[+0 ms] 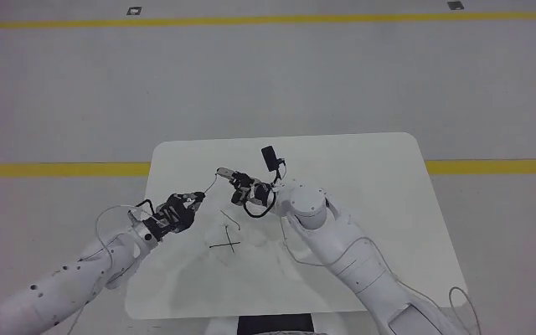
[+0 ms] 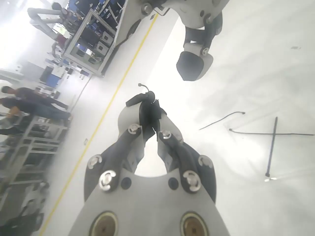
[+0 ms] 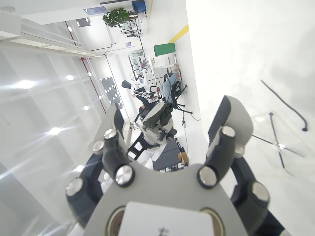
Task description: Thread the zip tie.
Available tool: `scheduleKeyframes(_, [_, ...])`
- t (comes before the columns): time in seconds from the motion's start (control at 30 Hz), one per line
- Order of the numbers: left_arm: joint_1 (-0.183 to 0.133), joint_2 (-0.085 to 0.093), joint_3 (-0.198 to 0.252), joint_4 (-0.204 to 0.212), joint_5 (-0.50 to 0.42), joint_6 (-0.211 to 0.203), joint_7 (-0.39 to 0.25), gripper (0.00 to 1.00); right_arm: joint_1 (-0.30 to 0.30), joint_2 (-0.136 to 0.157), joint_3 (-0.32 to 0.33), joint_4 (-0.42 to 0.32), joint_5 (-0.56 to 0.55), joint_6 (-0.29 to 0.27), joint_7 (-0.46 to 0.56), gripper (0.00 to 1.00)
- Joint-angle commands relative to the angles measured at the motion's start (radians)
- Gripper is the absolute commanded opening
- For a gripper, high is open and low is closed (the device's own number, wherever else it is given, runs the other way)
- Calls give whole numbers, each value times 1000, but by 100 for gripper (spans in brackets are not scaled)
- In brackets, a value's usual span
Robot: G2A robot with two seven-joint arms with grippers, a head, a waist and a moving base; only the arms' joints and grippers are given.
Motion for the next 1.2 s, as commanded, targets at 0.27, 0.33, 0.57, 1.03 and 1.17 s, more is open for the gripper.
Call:
scheduleKeyframes(0.27, [22, 25, -62, 69, -181, -343, 157, 0, -64, 23, 31, -77, -166, -127, -122, 100])
scheduleKeyframes(0.33, [25, 25, -67, 72, -186, -337, 137, 0, -64, 23, 31, -77, -166, -127, -122, 100])
scheduleKeyframes(0.57, [25, 25, -67, 72, -186, -337, 137, 0, -64, 23, 31, -77, -166, -127, -122, 100])
scheduleKeyframes(1.03, [4, 29, 58, 29, -628, -429, 239, 0, -64, 23, 31, -77, -166, -127, -122, 100])
scheduleKeyframes(1.17, [-41, 52, 131, 11, -704, -429, 233, 0, -64, 23, 31, -77, -166, -127, -122, 100])
